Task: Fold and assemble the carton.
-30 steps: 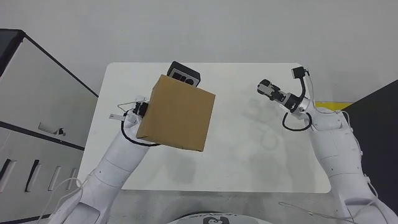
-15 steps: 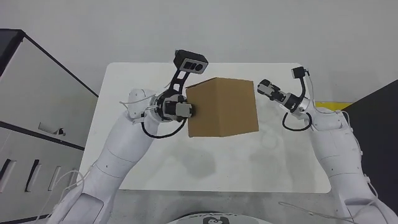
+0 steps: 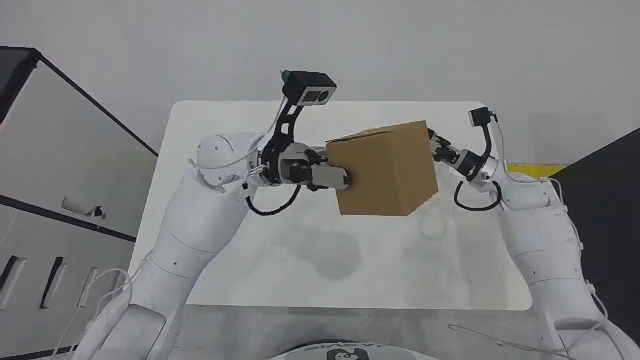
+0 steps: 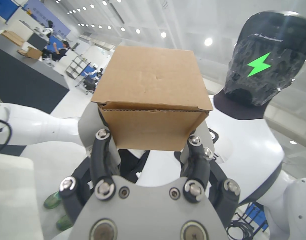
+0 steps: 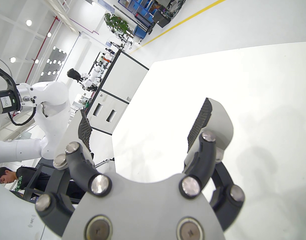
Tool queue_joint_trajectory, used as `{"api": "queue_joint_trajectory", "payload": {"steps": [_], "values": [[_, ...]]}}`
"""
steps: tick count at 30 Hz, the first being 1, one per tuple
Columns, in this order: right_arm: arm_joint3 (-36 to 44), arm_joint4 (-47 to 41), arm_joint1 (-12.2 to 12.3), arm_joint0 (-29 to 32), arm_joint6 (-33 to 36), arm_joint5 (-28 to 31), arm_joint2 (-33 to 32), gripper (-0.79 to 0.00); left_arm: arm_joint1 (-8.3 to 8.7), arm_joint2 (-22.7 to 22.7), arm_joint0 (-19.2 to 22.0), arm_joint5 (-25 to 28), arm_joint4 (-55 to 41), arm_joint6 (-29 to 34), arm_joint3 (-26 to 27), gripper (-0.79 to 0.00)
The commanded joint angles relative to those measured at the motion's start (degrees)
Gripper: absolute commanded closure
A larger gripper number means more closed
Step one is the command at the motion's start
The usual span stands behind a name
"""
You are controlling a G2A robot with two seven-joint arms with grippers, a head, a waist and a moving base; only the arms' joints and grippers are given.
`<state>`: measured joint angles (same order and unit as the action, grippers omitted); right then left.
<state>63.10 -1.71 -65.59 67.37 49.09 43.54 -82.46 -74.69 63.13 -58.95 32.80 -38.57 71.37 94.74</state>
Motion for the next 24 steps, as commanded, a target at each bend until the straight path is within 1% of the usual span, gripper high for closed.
{"api": "queue_joint_trajectory", "payload": {"steps": [1,6,8,10,12,14,24], "values": [[0.0,0.0,0.0,0.0,0.0,0.0,0.0,-0.785,0.27,2.0,-0.1,3.2,15.0,-4.4,0.3,0.000],[0.0,0.0,0.0,0.0,0.0,0.0,0.0,-0.785,1.03,5.4,-0.3,7.7,32.9,-8.8,2.4,0.000],[0.0,0.0,0.0,0.0,0.0,0.0,0.0,-0.785,1.29,6.7,-0.8,9.4,38.1,-11.1,4.1,0.000],[0.0,0.0,0.0,0.0,0.0,0.0,0.0,-0.785,1.64,7.2,-1.0,10.6,44.0,-10.7,5.8,0.000],[0.0,0.0,0.0,0.0,0.0,0.0,0.0,-0.785,1.84,7.8,-0.9,10.6,46.5,-12.1,7.6,0.000],[0.0,0.0,0.0,0.0,0.0,0.0,0.0,-0.785,2.03,7.9,-0.2,12.5,50.4,-12.6,9.9,0.000],[0.0,0.0,0.0,0.0,0.0,0.0,0.0,-0.785,2.04,7.5,-0.1,13.0,51.1,-12.9,10.4,0.000]]}}
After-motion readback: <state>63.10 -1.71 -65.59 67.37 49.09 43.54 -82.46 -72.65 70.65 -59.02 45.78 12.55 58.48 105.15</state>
